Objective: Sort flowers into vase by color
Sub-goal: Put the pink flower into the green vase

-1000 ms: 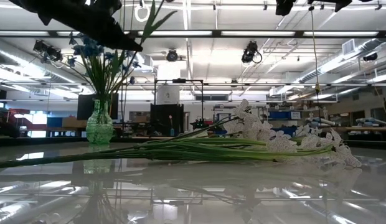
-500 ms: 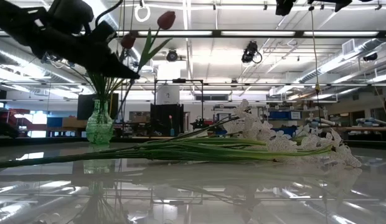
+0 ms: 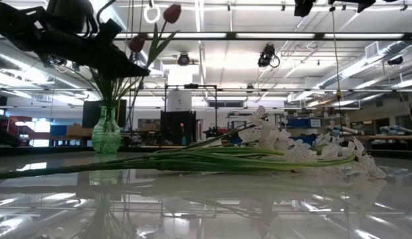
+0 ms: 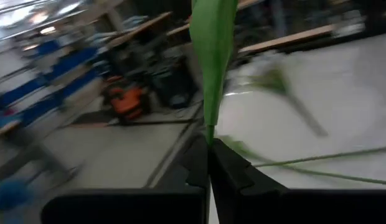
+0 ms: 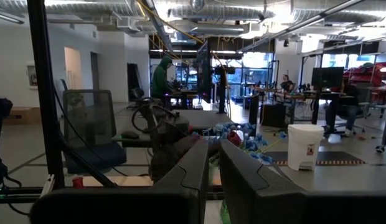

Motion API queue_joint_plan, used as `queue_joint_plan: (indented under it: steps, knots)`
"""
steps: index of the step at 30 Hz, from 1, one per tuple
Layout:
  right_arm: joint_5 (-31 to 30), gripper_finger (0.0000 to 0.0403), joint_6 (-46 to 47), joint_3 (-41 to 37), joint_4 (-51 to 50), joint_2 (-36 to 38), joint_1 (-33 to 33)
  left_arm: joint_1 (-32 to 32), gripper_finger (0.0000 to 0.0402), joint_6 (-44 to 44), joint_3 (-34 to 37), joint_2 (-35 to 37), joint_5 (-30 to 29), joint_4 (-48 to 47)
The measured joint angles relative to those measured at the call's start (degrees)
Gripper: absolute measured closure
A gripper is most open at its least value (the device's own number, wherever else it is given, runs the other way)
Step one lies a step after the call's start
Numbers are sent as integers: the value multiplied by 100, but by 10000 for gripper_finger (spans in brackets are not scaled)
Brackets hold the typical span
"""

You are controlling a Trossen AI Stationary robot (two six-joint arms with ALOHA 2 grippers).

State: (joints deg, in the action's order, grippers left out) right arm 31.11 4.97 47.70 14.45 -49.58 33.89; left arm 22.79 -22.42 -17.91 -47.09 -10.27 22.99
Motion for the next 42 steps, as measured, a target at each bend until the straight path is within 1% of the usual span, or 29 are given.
queue_joint_plan:
  steps: [4, 7, 9, 19, 23, 30, 33, 38, 40, 42]
  knots:
    - [-2, 353, 0, 0, -2, 0, 0, 275, 389, 416, 2, 79, -462, 227]
    - [0, 353, -2, 0, -2, 0, 0, 376, 389, 746, -52, 215, -541, 243]
    - [0, 353, -1, 0, -2, 0, -2, 380, 389, 791, -163, 308, -541, 158]
    - [0, 353, 0, 0, -2, 0, -1, 363, 389, 792, -969, 916, -536, -1529]
    - [0, 353, -1, 0, 0, 0, 0, 363, 389, 516, -1253, 1097, -560, -2160]
    - [0, 353, 0, 0, -2, 0, -2, 390, 389, 13, -1261, 1424, -963, -2145]
    - [0, 353, -1, 0, -2, 0, -1, 507, 389, -121, -1261, 1466, -1008, -2137]
    - [-1, 353, -2, 0, 0, 0, 0, 797, 389, -83, -1230, 1464, -1007, -1982]
    - [0, 353, 0, 0, 1, 0, -2, 888, 388, 56, -1013, 1469, -1005, -1710]
    - [0, 353, 0, 0, -1, 0, -1, 951, 388, 316, -714, 1456, -998, -1246]
